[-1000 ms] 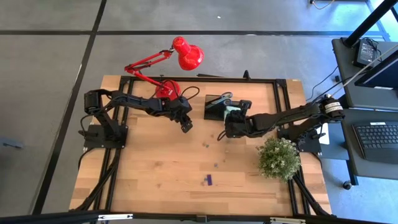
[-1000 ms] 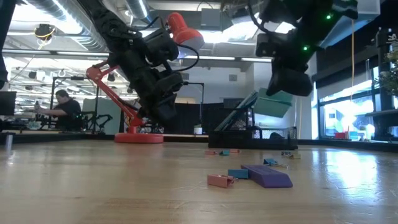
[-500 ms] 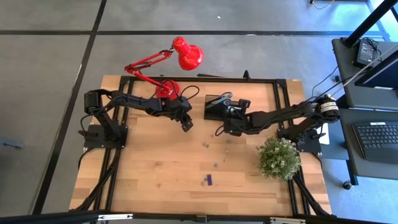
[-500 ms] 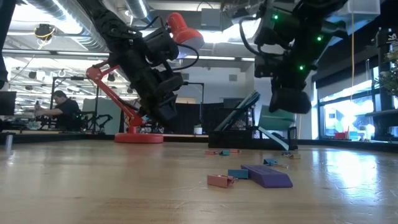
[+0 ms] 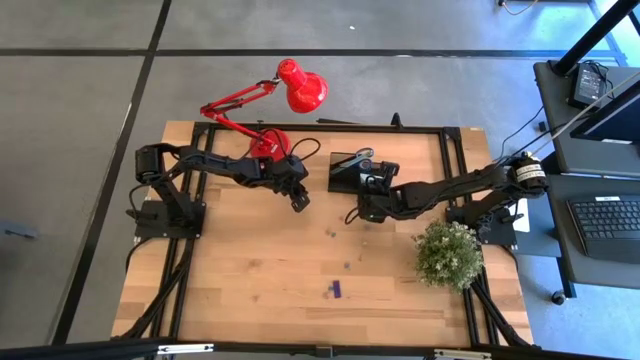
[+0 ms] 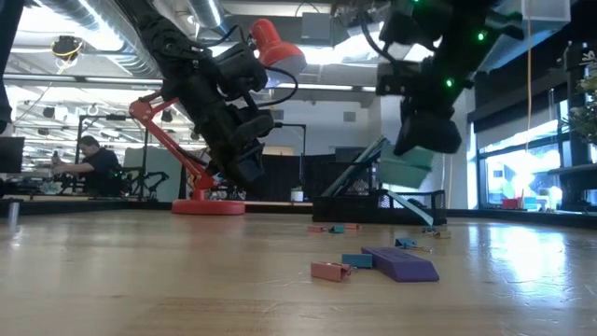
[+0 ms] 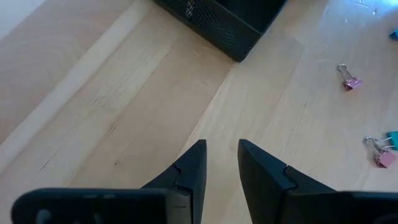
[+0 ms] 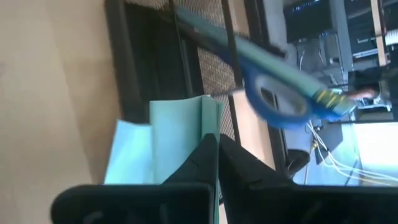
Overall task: Pick and place office supplies into organizer
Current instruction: Put the blue sticky notes into the black desk organizer
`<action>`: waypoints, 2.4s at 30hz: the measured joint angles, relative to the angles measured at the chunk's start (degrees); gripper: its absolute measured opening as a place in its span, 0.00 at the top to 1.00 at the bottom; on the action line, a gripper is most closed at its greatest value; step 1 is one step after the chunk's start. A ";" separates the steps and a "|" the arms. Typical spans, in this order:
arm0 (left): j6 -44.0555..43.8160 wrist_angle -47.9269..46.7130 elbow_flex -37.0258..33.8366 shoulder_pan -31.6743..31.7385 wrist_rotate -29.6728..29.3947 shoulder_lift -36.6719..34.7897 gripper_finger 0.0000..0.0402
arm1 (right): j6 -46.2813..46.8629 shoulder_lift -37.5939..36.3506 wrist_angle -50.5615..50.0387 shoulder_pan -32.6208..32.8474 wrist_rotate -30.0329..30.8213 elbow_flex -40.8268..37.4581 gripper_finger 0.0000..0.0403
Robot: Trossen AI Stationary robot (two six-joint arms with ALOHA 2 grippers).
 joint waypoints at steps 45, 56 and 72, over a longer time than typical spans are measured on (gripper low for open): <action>-0.02 0.03 -0.04 0.01 -1.51 0.00 0.79 | -4.13 0.22 10.07 -8.64 -9.73 -7.89 0.82; -0.02 0.04 -0.04 0.00 -1.51 0.00 0.79 | -2.74 0.09 6.52 -7.77 -6.85 -2.69 0.64; 1.03 0.02 -0.04 0.02 -1.51 0.00 0.79 | -2.23 0.07 -2.22 -1.77 -19.05 0.26 0.64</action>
